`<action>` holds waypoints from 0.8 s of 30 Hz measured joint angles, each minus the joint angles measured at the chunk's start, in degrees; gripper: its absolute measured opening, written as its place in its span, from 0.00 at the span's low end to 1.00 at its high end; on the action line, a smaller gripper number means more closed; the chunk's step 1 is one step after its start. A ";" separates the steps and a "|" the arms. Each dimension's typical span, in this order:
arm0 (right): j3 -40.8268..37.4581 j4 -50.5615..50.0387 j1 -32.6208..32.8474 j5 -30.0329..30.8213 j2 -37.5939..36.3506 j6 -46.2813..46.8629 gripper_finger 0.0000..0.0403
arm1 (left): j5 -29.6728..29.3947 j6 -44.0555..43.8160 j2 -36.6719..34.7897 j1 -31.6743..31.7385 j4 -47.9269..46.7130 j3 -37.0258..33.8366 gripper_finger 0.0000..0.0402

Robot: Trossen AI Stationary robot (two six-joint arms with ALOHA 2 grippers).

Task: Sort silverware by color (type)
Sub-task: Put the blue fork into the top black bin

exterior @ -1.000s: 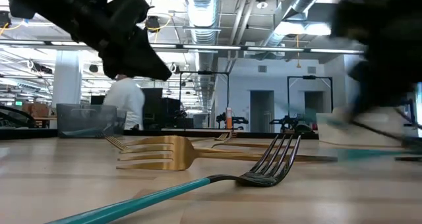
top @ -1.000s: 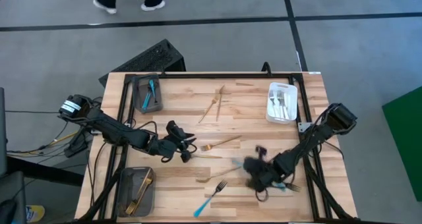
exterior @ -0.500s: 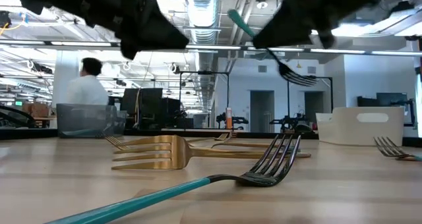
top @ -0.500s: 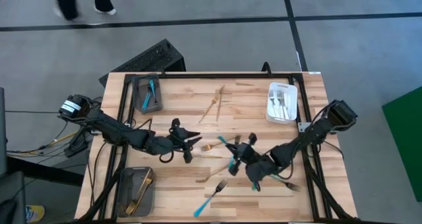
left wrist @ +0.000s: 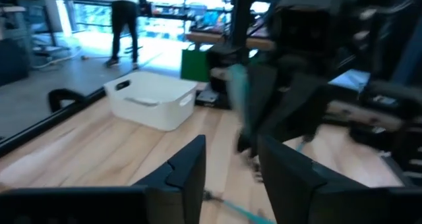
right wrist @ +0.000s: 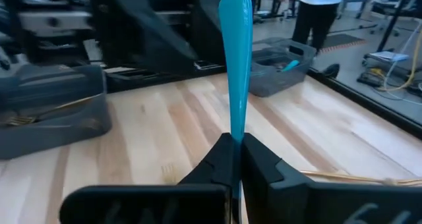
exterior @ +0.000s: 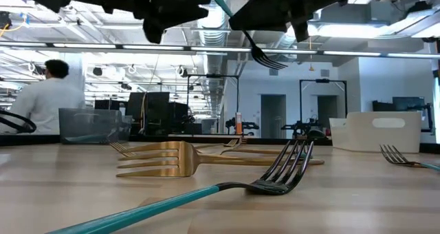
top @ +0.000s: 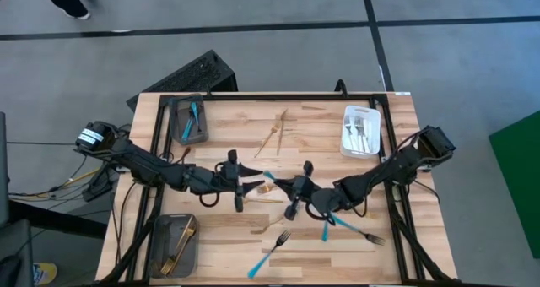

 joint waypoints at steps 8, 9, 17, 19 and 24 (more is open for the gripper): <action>0.00 -0.06 -1.88 -3.83 0.00 -0.56 0.07 | 5.47 -1.90 0.02 3.67 2.90 0.92 0.36; 0.00 -0.01 -1.95 -3.89 0.00 -0.57 0.07 | 7.05 -1.90 0.02 4.09 2.88 1.18 0.36; 0.00 2.29 -2.10 -4.10 0.00 -4.17 0.07 | 13.97 -0.47 0.02 5.19 1.28 1.70 0.35; 0.02 3.09 -2.10 -4.77 0.00 -4.95 0.06 | 13.92 -0.11 0.02 5.18 1.23 1.70 0.33; 0.02 2.92 -2.10 -5.63 0.00 -4.99 0.07 | 13.45 1.45 0.02 5.18 1.54 1.70 0.18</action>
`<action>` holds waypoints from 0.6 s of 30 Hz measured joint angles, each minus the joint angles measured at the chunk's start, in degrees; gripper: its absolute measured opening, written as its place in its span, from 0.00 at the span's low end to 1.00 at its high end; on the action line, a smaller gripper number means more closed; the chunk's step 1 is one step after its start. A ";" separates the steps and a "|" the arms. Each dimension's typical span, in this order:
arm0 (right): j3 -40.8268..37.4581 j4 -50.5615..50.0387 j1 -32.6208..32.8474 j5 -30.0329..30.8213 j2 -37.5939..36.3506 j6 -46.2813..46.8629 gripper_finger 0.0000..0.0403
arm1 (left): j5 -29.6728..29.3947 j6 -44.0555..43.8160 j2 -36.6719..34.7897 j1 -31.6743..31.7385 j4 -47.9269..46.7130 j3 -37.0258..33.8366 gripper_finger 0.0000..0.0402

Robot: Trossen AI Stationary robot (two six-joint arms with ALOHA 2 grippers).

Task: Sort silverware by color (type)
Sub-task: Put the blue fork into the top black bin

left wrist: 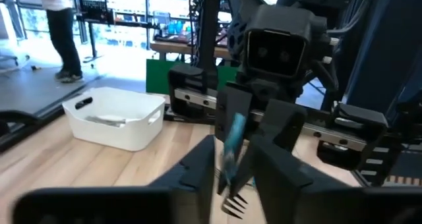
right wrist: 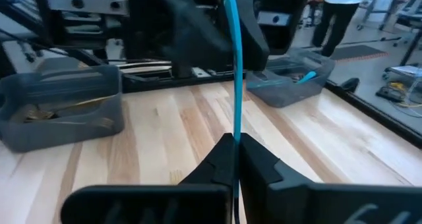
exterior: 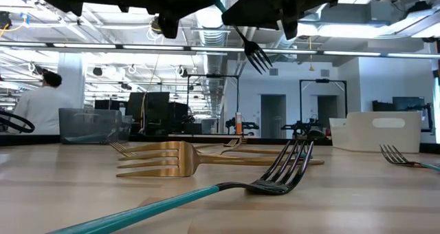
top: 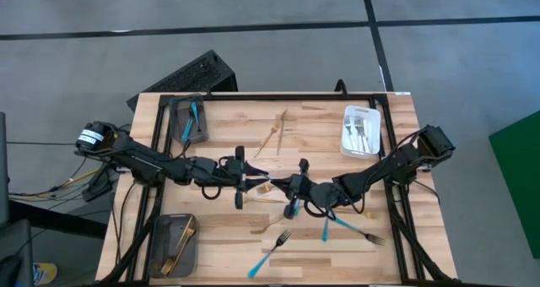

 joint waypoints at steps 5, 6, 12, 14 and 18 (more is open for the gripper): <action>0.00 -0.24 -0.03 -2.39 0.00 0.56 0.09 | -0.92 2.97 0.00 0.02 0.40 0.04 0.02; 0.00 -0.29 -0.07 -2.81 0.00 0.76 0.10 | -1.64 4.09 -0.01 -0.02 -0.03 0.05 0.02; 0.01 -1.58 0.25 -2.46 0.00 2.30 0.17 | -15.35 15.35 -4.91 -0.99 -9.76 0.09 0.00; 0.04 -3.73 0.50 -2.47 0.00 4.77 0.19 | -23.57 20.68 -8.02 -1.48 -14.81 0.03 0.00; 0.04 -8.85 -0.06 -2.10 0.00 9.54 0.20 | -43.46 26.95 -14.93 -3.38 -28.81 0.07 0.00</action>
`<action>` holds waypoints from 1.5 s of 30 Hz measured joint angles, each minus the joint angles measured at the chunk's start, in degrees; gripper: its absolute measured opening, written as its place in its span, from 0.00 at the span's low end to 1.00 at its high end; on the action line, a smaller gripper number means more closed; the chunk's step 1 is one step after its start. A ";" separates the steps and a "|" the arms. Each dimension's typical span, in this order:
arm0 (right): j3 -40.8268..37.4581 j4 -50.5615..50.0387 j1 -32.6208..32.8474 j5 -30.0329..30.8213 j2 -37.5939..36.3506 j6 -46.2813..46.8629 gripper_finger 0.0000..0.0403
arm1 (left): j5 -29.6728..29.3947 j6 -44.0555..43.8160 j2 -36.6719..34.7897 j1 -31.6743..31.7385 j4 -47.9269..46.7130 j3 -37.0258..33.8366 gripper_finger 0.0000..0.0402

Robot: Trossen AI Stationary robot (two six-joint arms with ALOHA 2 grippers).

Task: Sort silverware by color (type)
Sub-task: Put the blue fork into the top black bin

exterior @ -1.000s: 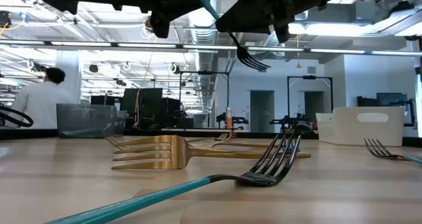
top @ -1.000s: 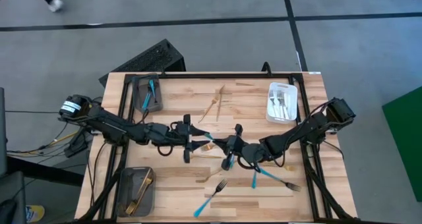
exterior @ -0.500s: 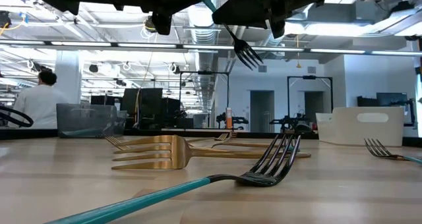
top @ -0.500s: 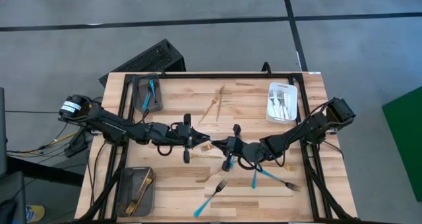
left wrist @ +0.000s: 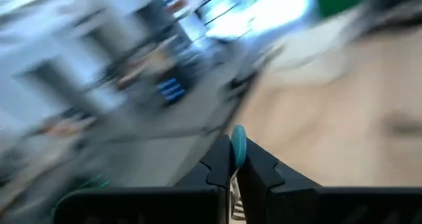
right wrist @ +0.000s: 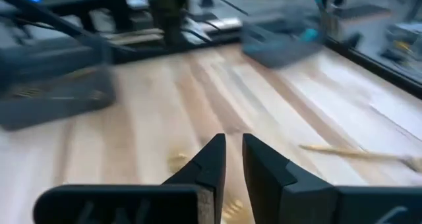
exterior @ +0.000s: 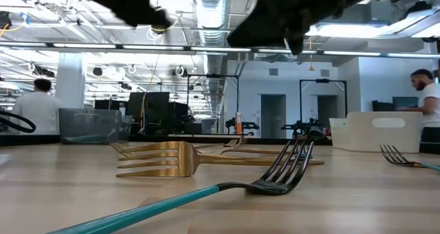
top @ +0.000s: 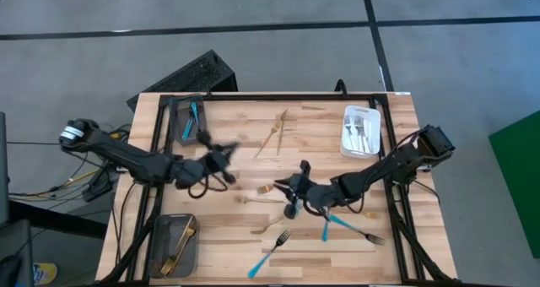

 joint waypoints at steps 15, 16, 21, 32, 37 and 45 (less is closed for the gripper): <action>0.00 -3.36 -0.69 0.26 0.00 4.42 0.20 | -6.04 -19.76 -9.53 24.37 -46.04 -0.65 0.00; 0.00 -3.45 -0.69 0.26 0.00 4.39 0.20 | -5.37 -17.76 -9.53 26.25 -44.42 -1.28 0.00; 0.00 -3.49 -0.86 0.28 0.00 4.33 0.20 | 2.24 -5.65 -9.57 34.52 -33.55 -4.90 0.00; -0.02 -5.39 -0.36 0.26 0.00 3.95 0.20 | 10.91 5.81 -9.57 42.06 -23.35 -9.53 0.11; -0.02 -5.43 -0.36 0.26 0.00 3.97 0.20 | 10.90 -2.59 -9.57 40.33 -25.70 -9.51 0.26; -0.02 -5.72 0.06 0.22 0.00 4.65 0.20 | 16.18 -16.32 -9.86 34.75 -29.17 -8.96 0.41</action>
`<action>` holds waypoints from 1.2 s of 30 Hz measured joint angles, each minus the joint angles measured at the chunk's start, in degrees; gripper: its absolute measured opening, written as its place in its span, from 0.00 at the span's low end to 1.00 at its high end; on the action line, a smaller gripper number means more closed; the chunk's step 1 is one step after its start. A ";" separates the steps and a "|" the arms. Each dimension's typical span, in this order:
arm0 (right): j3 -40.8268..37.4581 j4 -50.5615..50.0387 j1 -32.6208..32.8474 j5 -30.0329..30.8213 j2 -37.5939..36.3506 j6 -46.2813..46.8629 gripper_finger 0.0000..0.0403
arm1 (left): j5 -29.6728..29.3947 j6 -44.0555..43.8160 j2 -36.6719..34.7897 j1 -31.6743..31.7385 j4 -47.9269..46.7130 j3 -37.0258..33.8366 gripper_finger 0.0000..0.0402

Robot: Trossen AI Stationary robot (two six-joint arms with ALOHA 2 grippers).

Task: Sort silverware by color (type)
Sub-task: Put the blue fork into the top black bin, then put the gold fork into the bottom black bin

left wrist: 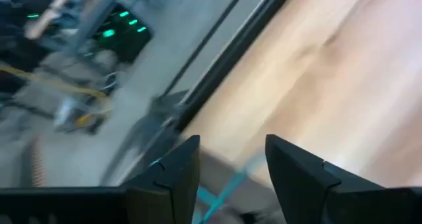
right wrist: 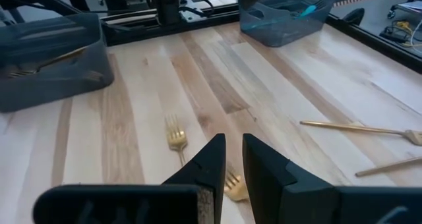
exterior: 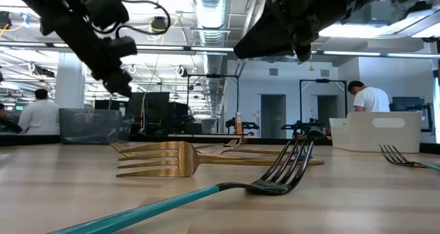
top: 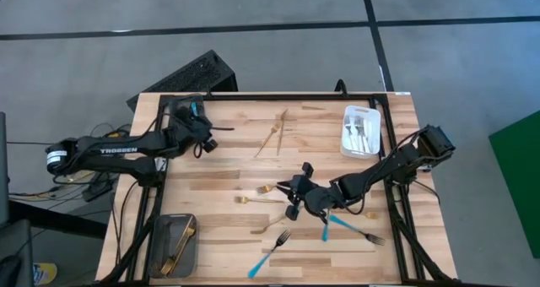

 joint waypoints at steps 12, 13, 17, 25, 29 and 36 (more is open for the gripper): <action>0.00 -8.80 0.01 -1.08 0.00 4.30 0.20 | 8.39 -6.32 -5.22 -13.14 5.17 5.83 0.42; 0.00 -10.13 0.00 -2.64 0.00 4.34 0.20 | 9.77 -6.37 -5.54 -14.32 6.33 5.83 0.42; -0.02 -16.07 0.46 -7.91 -0.30 9.13 0.20 | 14.54 -8.16 -4.83 -18.79 9.91 5.85 0.42; -0.02 -36.04 5.82 -8.67 -3.75 24.13 0.22 | 14.98 -12.38 5.62 -27.48 18.93 5.83 0.42; -0.03 -46.94 10.17 -9.24 -5.71 33.15 0.28 | 13.82 -11.91 12.97 -30.33 27.99 5.83 0.42; -0.02 -58.19 17.19 -19.49 -6.77 40.84 0.37 | 13.84 -10.18 21.76 -31.46 38.96 5.83 0.42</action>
